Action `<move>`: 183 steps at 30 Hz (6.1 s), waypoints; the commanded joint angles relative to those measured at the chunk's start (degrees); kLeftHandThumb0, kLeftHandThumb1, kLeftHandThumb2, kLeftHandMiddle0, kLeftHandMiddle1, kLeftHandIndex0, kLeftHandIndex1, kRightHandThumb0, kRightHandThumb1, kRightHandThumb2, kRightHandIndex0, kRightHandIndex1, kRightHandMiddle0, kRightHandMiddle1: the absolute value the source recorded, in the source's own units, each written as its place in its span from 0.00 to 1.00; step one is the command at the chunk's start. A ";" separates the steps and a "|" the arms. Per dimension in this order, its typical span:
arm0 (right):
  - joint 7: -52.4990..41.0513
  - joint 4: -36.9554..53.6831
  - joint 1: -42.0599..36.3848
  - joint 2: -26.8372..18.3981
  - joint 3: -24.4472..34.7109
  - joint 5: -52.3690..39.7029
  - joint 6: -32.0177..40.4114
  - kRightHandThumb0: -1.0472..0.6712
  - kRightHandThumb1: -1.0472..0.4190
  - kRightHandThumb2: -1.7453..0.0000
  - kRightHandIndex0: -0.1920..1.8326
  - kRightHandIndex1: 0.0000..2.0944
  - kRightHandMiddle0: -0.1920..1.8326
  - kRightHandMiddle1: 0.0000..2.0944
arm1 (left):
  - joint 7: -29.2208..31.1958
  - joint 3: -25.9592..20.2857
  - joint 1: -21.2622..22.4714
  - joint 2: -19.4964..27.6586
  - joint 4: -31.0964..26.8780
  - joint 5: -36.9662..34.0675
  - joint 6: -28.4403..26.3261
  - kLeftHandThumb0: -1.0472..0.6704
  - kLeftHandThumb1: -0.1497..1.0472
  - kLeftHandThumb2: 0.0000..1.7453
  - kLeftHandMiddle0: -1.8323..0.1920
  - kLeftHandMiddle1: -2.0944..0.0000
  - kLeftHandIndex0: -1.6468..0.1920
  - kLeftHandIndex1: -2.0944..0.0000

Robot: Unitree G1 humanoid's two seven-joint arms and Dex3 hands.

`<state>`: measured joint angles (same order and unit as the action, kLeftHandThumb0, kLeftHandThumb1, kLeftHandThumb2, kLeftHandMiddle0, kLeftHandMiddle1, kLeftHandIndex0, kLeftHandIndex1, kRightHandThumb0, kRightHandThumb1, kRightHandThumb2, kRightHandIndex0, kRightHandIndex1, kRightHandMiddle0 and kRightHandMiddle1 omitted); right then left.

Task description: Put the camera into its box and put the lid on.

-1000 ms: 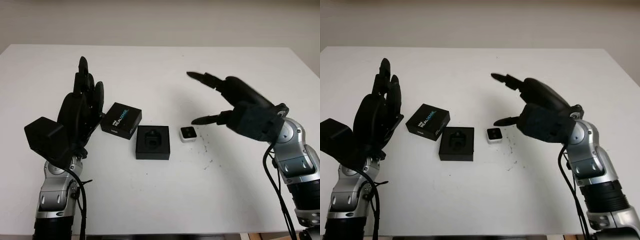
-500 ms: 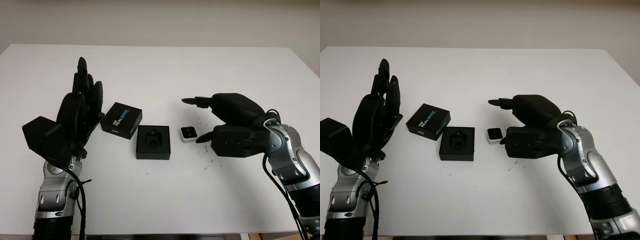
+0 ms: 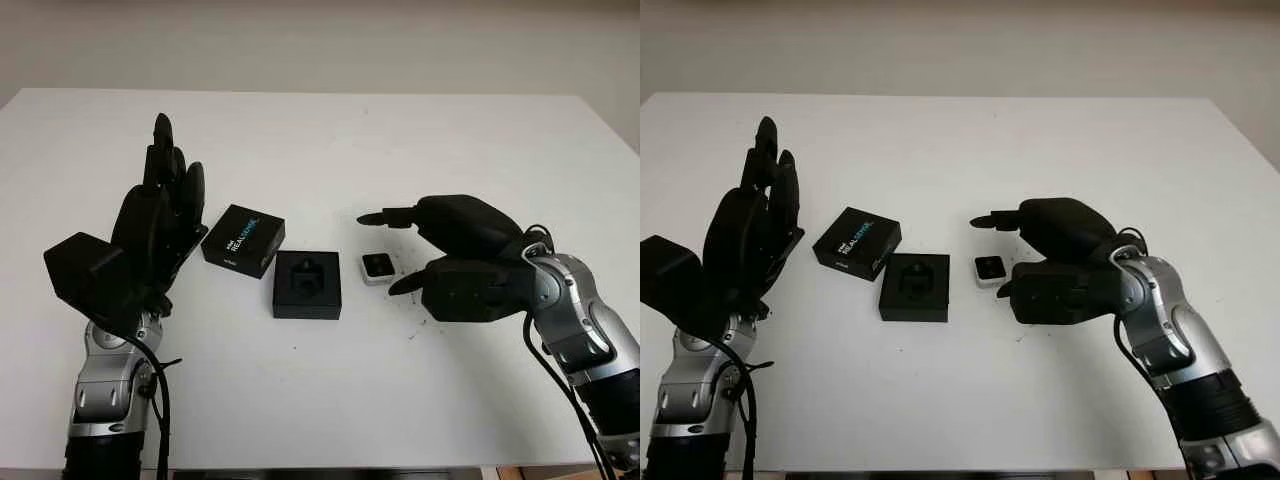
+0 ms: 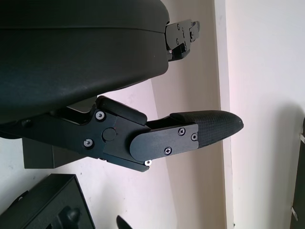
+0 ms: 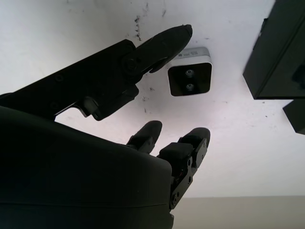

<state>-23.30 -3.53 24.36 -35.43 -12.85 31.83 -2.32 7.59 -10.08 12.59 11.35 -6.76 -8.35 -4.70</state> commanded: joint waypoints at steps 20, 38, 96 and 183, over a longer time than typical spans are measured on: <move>5.16 -7.02 0.46 1.62 -2.65 3.46 -2.08 0.32 0.14 0.97 0.14 0.60 0.23 0.36 | 0.04 -0.02 -0.62 0.19 -0.75 0.31 0.63 0.17 1.00 0.34 1.00 1.00 1.00 1.00; 13.65 -13.34 1.13 2.51 -2.50 3.47 -10.05 0.37 0.12 0.97 0.16 0.96 0.32 0.59 | -0.32 0.04 -0.51 -0.10 -0.52 0.46 0.85 0.17 1.00 0.35 1.00 1.00 1.00 1.00; 11.54 -18.41 1.72 11.52 9.39 -22.53 -13.68 0.41 0.02 0.97 0.22 0.96 0.22 0.82 | 1.31 -0.73 -0.69 0.89 0.81 0.01 0.69 0.18 1.00 0.35 1.00 1.00 1.00 1.00; -1.35 -14.96 -2.62 28.36 6.21 -33.93 -0.46 0.36 0.02 0.97 0.20 0.04 0.24 0.80 | 1.01 -0.22 -1.05 0.93 1.55 -0.01 0.11 0.17 1.00 0.35 1.00 1.00 1.00 1.00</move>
<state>-24.66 -19.95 21.92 -6.47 -6.40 -2.42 -1.70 8.66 -10.31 12.04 12.08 -5.03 -8.52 -4.55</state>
